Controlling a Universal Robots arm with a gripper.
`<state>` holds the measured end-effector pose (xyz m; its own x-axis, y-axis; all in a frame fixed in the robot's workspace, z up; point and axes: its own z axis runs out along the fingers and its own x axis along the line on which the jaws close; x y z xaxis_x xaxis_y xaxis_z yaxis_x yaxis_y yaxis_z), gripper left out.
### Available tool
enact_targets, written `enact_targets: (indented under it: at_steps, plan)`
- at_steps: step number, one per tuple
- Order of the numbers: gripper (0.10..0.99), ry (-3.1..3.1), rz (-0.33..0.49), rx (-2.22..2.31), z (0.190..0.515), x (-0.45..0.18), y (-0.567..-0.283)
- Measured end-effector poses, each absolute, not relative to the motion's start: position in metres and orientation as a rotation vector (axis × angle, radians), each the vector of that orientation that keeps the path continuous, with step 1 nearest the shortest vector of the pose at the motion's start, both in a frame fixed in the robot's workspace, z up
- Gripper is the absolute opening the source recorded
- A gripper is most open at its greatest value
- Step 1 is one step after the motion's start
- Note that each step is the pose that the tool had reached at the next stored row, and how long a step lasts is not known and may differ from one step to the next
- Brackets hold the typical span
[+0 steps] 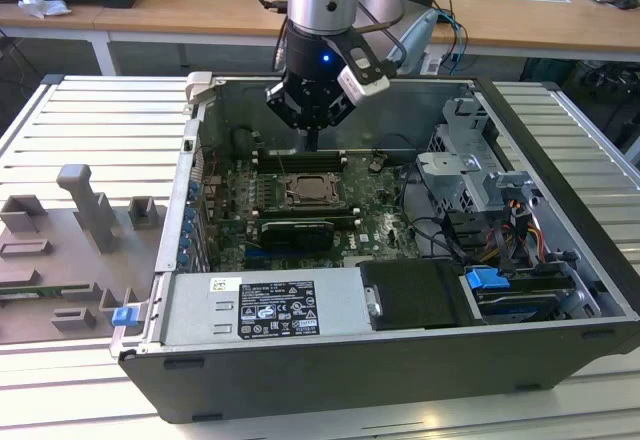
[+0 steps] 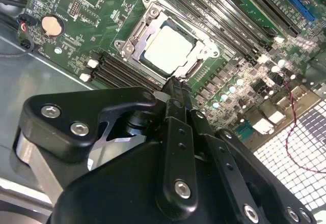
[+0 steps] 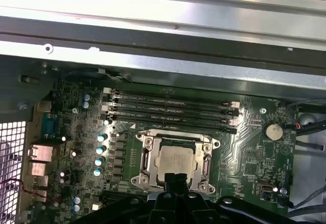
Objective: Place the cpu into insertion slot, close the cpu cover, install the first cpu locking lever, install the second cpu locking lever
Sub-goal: 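Install the first cpu locking lever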
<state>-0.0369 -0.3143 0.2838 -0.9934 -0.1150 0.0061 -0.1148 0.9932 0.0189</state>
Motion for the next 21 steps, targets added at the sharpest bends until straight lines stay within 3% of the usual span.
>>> enact_targets:
  at_steps: [21]
  plan:
    - [0.106,-3.128,-0.029,0.191,0.2816,-0.0451,-0.3143]
